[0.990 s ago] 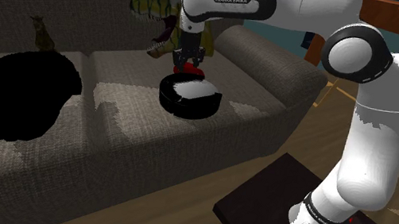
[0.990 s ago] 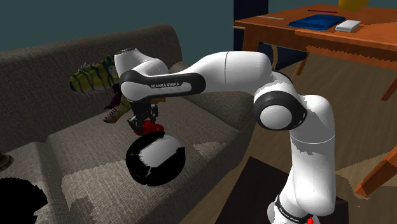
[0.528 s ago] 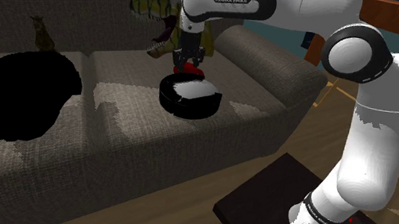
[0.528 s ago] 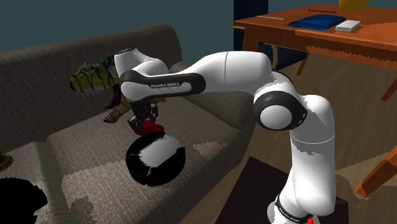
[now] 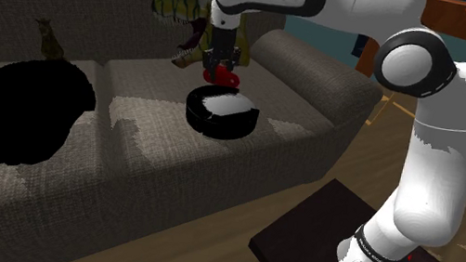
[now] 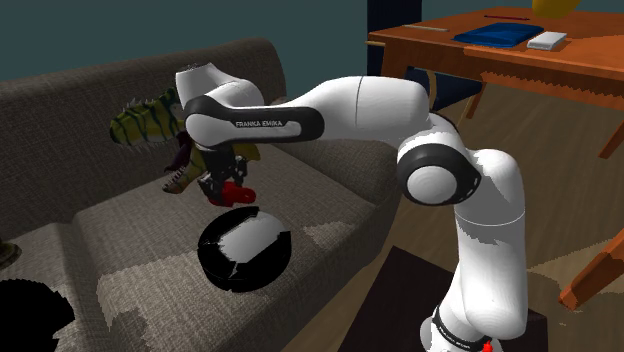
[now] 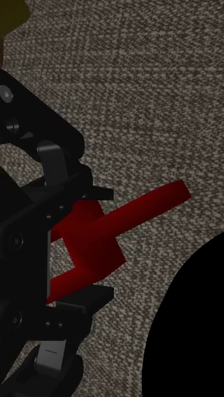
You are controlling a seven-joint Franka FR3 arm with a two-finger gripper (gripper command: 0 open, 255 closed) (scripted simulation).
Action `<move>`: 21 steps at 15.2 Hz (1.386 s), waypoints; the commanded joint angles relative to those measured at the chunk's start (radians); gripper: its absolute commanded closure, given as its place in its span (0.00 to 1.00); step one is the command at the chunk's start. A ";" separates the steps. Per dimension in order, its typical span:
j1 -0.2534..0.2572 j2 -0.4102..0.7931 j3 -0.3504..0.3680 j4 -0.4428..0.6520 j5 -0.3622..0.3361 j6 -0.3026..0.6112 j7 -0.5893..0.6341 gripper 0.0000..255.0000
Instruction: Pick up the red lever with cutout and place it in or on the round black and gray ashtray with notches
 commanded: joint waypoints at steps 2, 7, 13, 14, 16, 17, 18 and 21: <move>0.003 0.006 0.001 0.050 -0.001 -0.044 0.001 1.00; 0.008 0.029 0.001 0.153 -0.004 -0.124 0.002 1.00; 0.018 0.078 0.001 0.313 -0.010 -0.235 0.002 1.00; 0.020 0.090 0.001 0.346 -0.012 -0.256 0.003 1.00; 0.026 0.118 0.000 0.420 -0.016 -0.303 0.003 1.00; 0.028 0.131 0.000 0.451 -0.017 -0.321 0.003 1.00; 0.032 0.073 0.005 0.358 -0.011 -0.286 0.018 1.00; 0.049 -0.058 0.022 0.157 0.004 -0.215 0.064 1.00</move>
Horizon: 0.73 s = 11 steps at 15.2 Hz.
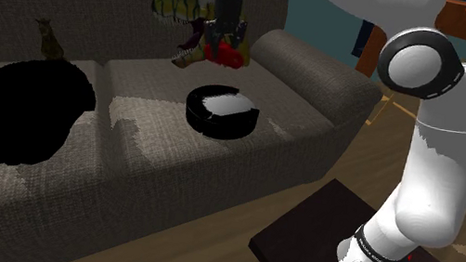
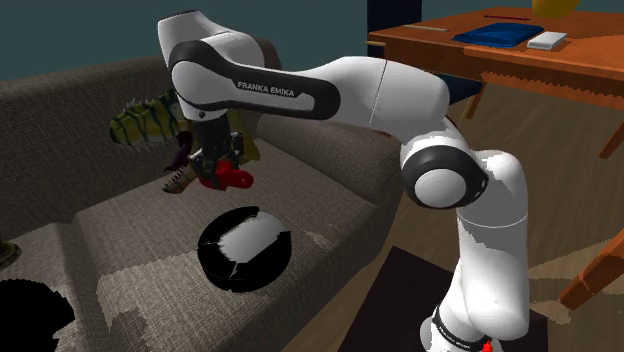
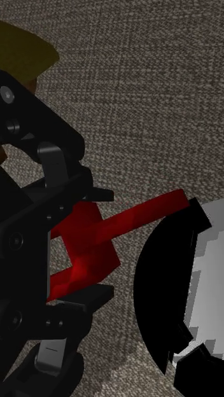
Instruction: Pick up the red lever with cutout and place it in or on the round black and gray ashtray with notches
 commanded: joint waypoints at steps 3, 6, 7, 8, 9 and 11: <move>0.030 -0.139 0.024 -0.200 0.019 0.063 0.063 1.00; 0.055 -0.222 0.044 -0.312 0.033 0.094 0.113 1.00; 0.063 -0.247 0.052 -0.345 0.038 0.102 0.130 1.00; 0.072 -0.270 0.060 -0.375 0.043 0.109 0.147 1.00; 0.075 -0.279 0.063 -0.386 0.045 0.112 0.154 1.00; 0.074 -0.287 0.062 -0.424 0.047 0.142 0.152 1.00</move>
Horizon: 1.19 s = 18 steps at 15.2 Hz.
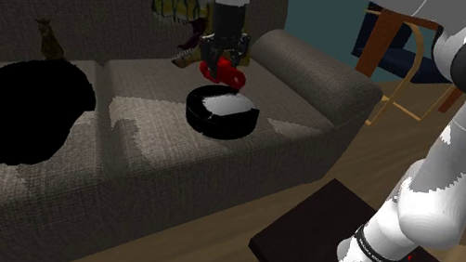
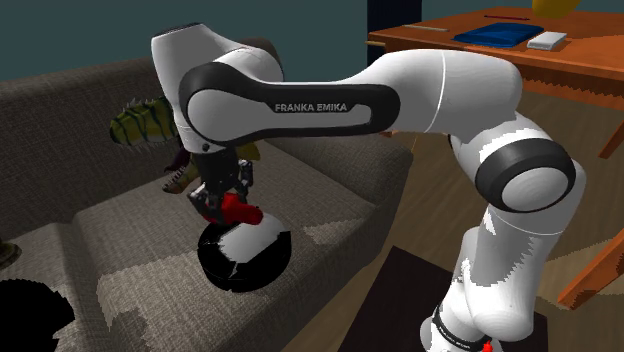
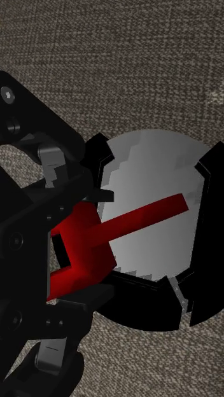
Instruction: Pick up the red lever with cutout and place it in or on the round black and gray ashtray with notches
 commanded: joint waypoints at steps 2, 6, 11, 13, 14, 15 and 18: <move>0.000 -0.015 0.001 -0.059 0.003 0.044 0.002 1.00; -0.001 -0.026 0.000 -0.127 0.005 0.101 0.000 1.00; -0.002 -0.033 -0.001 -0.208 0.007 0.175 -0.003 1.00; -0.002 -0.033 -0.001 -0.208 0.007 0.175 -0.003 1.00; -0.002 -0.033 -0.001 -0.208 0.007 0.175 -0.003 1.00; -0.001 -0.033 -0.001 -0.208 0.007 0.175 -0.003 1.00; -0.001 -0.033 -0.001 -0.208 0.007 0.175 -0.003 1.00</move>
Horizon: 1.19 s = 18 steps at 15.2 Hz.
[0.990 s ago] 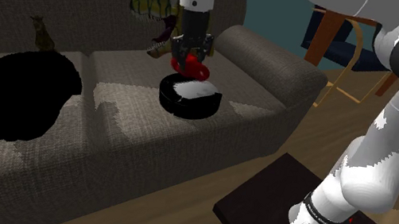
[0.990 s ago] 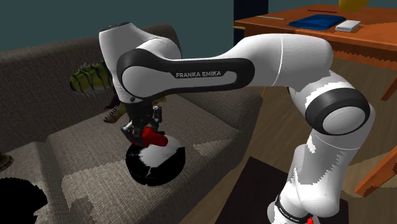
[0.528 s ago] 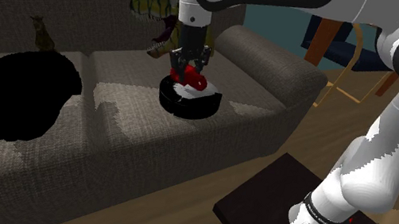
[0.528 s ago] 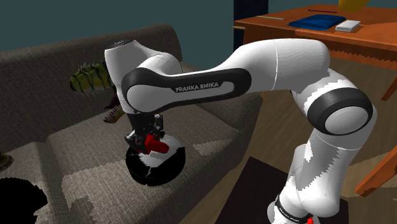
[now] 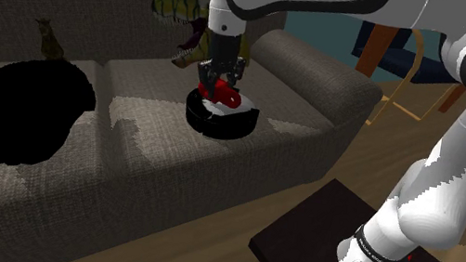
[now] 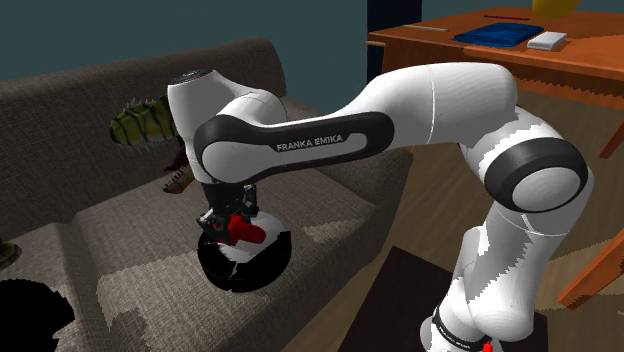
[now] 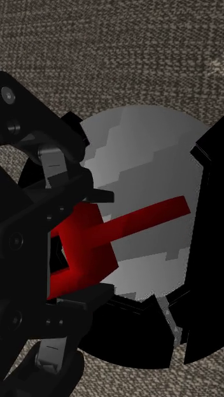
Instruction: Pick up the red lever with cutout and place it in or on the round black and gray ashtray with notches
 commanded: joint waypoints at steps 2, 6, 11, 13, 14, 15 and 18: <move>0.001 0.000 0.001 -0.005 0.001 -0.001 0.000 0.00; 0.001 0.002 0.001 -0.001 0.001 -0.003 0.001 0.00; 0.004 0.029 0.003 0.158 -0.005 -0.136 0.005 0.00; 0.004 0.029 0.003 0.158 -0.005 -0.136 0.005 0.00; 0.004 0.029 0.003 0.158 -0.005 -0.136 0.005 0.00; 0.004 0.029 0.003 0.158 -0.005 -0.136 0.005 0.00; 0.004 0.029 0.003 0.158 -0.005 -0.136 0.005 0.00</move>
